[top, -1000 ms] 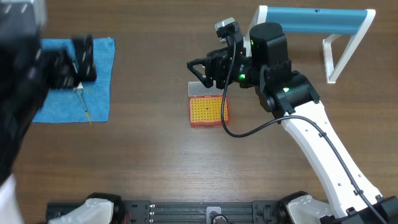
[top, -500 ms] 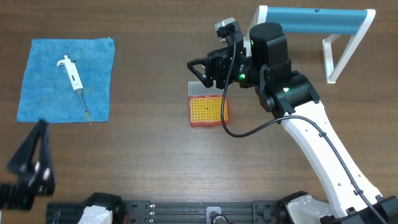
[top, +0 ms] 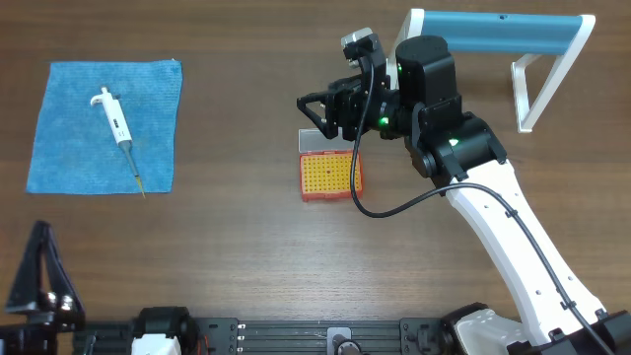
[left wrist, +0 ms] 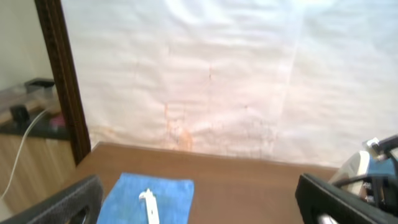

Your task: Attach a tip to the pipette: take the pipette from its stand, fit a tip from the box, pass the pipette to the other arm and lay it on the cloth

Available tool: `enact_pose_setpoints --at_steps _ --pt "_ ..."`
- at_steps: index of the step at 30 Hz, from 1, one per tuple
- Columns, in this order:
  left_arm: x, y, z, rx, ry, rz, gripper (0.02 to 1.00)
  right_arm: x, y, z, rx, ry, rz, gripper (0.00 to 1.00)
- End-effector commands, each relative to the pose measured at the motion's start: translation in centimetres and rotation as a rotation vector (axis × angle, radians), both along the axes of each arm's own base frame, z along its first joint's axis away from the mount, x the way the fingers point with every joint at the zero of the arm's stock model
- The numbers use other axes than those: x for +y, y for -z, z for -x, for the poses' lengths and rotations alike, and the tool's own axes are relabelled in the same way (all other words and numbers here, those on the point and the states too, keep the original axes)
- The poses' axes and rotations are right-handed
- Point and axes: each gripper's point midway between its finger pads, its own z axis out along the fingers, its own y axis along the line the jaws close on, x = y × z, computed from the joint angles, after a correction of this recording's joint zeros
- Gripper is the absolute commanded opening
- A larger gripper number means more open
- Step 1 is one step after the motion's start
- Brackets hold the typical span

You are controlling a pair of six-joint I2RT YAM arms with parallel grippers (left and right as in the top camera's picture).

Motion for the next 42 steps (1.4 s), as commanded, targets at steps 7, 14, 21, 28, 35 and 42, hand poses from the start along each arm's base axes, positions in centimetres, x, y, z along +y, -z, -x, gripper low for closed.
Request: enact_pose_setpoints --at_steps 7,14,21,28,35,42 --pt "-2.4 7.2 -3.6 -0.321 0.135 -0.057 0.996 0.2 -0.4 -0.2 -0.022 -0.003 0.007 0.761" --pt "-3.5 12.8 -8.6 -0.466 0.219 -0.079 0.996 0.2 -0.4 -0.2 -0.022 -0.003 0.007 0.761" --pt "-4.1 17.6 -10.9 -0.483 0.259 -0.078 0.996 0.2 -0.4 -0.2 -0.022 -0.003 0.007 0.761" --pt "-4.0 22.4 -13.0 -0.435 0.258 -0.072 0.996 0.2 -0.4 -0.2 -0.022 -0.003 0.007 0.761" --pt "-4.1 26.7 -14.0 -0.383 0.266 -0.062 0.998 0.2 -0.4 -0.2 -0.022 -0.003 0.007 0.761" --pt "-5.3 32.3 -15.1 -0.148 0.317 -0.017 0.998 0.2 -0.4 -0.2 -0.022 -0.003 0.007 0.763"
